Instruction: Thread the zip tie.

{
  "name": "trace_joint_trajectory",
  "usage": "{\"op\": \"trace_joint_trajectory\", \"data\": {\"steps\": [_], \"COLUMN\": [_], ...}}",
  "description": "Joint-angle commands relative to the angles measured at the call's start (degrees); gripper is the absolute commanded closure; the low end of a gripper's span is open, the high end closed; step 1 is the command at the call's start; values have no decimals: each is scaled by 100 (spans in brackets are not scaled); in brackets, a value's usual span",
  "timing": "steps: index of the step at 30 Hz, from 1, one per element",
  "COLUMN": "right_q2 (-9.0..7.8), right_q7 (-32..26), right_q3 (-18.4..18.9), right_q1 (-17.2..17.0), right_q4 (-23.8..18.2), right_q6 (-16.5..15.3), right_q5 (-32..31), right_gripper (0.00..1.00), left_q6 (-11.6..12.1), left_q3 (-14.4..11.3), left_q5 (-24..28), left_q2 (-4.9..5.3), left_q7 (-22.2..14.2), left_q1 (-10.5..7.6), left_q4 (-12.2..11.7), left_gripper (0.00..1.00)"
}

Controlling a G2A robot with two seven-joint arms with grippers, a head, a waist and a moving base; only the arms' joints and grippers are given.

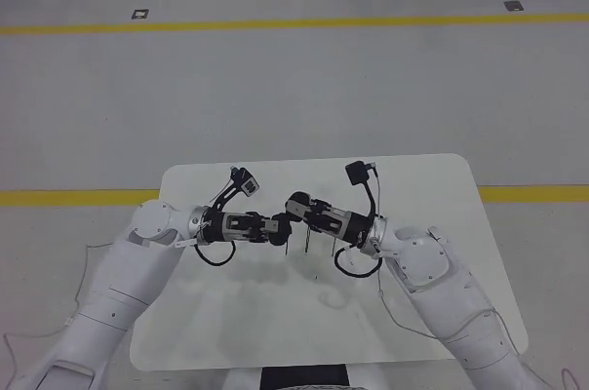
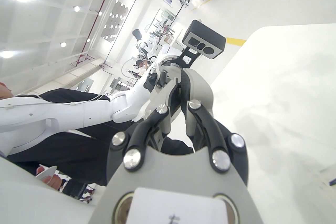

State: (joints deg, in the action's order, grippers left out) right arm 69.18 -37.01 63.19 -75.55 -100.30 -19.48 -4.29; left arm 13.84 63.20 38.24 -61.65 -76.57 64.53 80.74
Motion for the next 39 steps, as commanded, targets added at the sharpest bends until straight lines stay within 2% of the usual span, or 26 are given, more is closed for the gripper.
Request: {"op": "trace_joint_trajectory", "data": {"steps": [1, 12, 17, 20, 23, 27, 28, 30, 32, 39], "right_q2": [-6, -23, -17, 4, 28, 83, 100, 124, 149, 149], "right_q7": [18, 130, 411, 777, 1137, 1660, 1778, 1946, 2121, 2121], "right_q3": [5, -9, 29, 59, 39, -52, -87, -132, -165, -165], "right_q1": [3, 45, 10, -31, -88, -182, -196, -221, -240, -240], "right_q4": [12, 103, 240, 239, 157, 7, -26, -50, -87, -87], "right_q6": [0, 0, 36, 443, 956, 1534, 1655, 1847, 2057, 2057], "right_q5": [33, 163, 224, 291, 257, 404, 440, 495, 557, 557], "right_gripper": [100, 100, 100, 100, 100, 100, 100, 100, 100, 100], "left_q6": [2, 53, 134, 301, 564, 564, 564, 564, 564, 564], "left_q3": [-7, -24, -7, 53, 146, 379, 460, 546, 546, 546], "left_q5": [7, 123, 168, 131, 2, -292, -424, -594, -594, -594], "left_q2": [5, 31, 43, 56, 73, 76, 67, 50, 50, 50], "left_q7": [23, 82, 158, 384, 772, 1484, 1766, 2063, 2063, 2063], "left_q1": [1, 7, 29, 114, 270, 552, 673, 848, 848, 848], "left_q4": [0, -10, -21, 29, 138, 459, 576, 718, 718, 718], "left_gripper": [0, 0, 0, 0, 0, 0, 0, 0, 0, 0]}}
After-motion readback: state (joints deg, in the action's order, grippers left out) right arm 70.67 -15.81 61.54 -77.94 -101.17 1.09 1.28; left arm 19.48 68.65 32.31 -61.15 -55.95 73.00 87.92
